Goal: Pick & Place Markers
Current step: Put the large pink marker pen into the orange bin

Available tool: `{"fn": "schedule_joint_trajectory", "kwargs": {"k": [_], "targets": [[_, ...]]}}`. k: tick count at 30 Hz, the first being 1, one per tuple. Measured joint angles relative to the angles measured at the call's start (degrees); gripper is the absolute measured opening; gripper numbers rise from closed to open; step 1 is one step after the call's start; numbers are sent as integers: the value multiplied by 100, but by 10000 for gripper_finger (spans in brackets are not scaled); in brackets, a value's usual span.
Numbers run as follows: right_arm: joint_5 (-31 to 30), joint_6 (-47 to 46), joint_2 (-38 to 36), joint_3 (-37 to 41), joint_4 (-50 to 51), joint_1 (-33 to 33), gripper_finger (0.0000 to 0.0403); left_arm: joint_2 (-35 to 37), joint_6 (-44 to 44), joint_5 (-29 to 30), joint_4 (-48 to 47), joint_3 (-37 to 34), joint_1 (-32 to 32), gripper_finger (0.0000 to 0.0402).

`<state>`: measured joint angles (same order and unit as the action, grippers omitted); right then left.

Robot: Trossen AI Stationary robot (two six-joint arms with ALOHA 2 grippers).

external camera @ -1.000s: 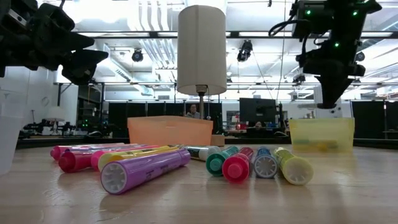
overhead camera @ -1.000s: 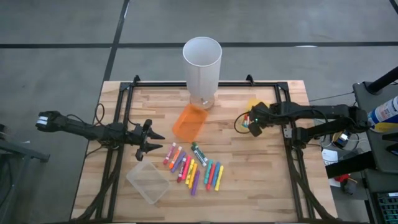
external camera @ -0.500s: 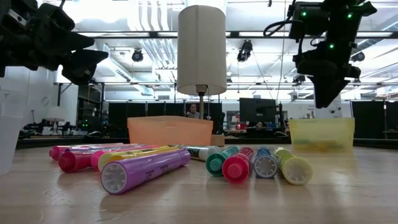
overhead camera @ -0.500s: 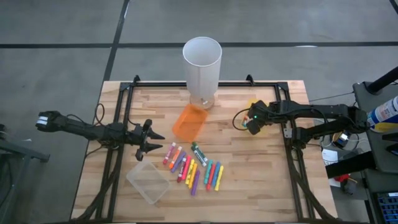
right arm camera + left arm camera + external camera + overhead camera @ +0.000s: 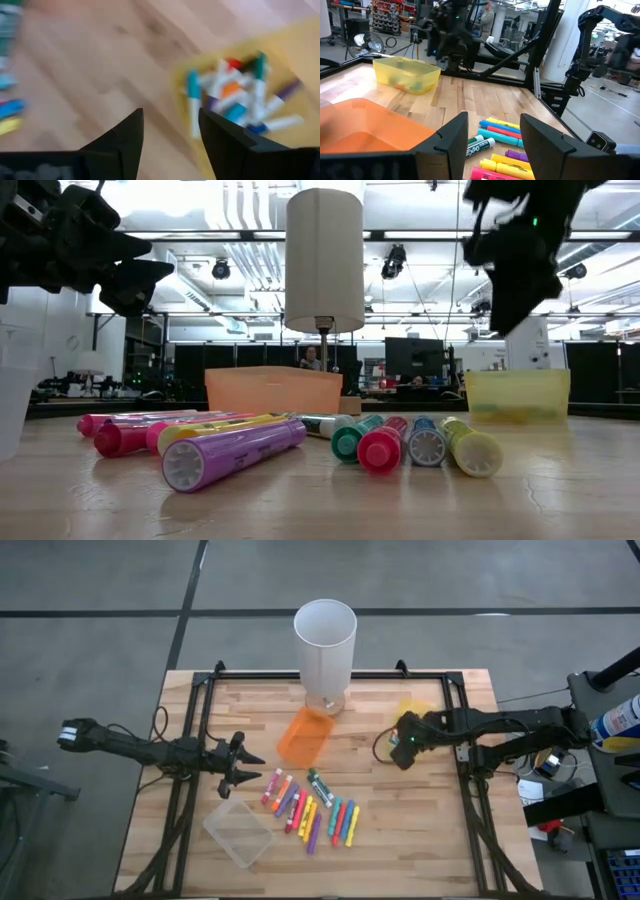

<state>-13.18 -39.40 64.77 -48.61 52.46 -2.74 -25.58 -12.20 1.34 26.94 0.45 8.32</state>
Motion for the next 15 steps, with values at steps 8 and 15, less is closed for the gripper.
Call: {"fn": "schedule_joint_trajectory", "kwargs": {"k": [8, 15], "targets": [[-331, -37, 0, -211, -1009, 1452, 144, 0, 1, 0, -2, 0, 2, 174], [-951, 432, -66, -36, -1722, 2514, 21, 0, 1, 0, 0, -2, 2, 174]]}}
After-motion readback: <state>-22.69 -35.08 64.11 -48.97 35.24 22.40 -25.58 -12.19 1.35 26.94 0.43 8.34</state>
